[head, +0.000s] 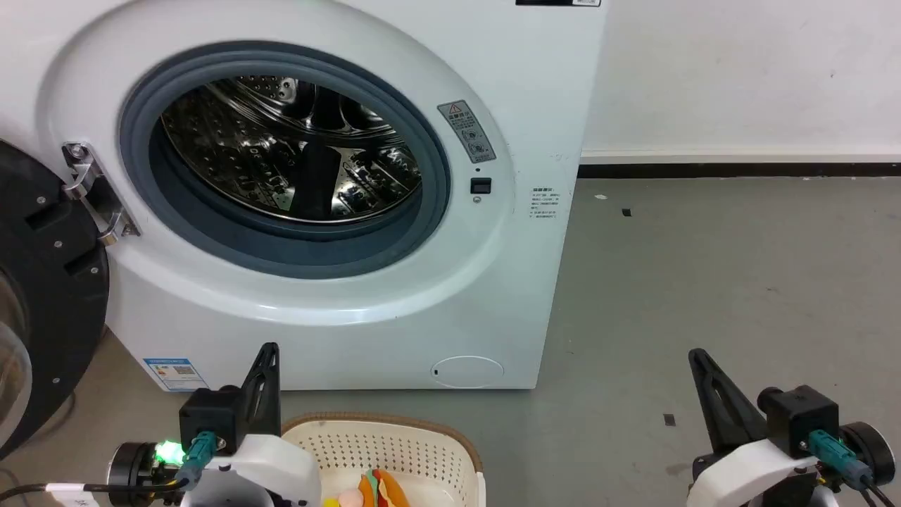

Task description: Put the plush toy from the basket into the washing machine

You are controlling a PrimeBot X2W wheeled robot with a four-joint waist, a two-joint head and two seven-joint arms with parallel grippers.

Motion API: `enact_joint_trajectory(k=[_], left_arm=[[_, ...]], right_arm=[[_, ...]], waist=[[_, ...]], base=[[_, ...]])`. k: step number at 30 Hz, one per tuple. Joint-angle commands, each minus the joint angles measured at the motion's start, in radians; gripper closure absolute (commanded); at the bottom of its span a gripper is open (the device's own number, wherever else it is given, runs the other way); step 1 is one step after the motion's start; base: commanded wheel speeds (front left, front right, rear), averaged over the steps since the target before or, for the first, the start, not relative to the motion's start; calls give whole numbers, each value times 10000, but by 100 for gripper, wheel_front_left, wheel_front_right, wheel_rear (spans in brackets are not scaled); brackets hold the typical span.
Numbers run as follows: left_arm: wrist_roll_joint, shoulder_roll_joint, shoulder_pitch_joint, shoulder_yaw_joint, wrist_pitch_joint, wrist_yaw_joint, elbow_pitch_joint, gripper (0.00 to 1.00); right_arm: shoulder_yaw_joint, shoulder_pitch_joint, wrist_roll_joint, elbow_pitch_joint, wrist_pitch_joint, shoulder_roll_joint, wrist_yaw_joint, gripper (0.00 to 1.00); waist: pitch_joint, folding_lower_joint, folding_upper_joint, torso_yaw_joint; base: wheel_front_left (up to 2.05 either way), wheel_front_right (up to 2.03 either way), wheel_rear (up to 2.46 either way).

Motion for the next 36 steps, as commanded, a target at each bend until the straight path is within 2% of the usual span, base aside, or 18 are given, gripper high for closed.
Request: enact_joint_trajectory(k=[1,10,11,36], left_arm=[[22,1,37,11,3,-43,-43,100],[22,1,37,11,3,-43,-43,100],[0,0,0,4,-1,0,0,0],[-407,0,-91,-434,-465,112,647,0]], right_arm=[[-16,-121,-78,-39,14,-2,6,100],[-16,-121,-78,-39,14,-2,6,100],[4,0,1,0,-1,0,0,0],[-118,-15,79,-140,-463,0,-1,0]], waist=[[0,0,0,0],[0,0,0,0],[0,0,0,0],[294,0,0,-88]], base=[[0,0,0],[0,0,0],[0,0,0],[0,0,0]])
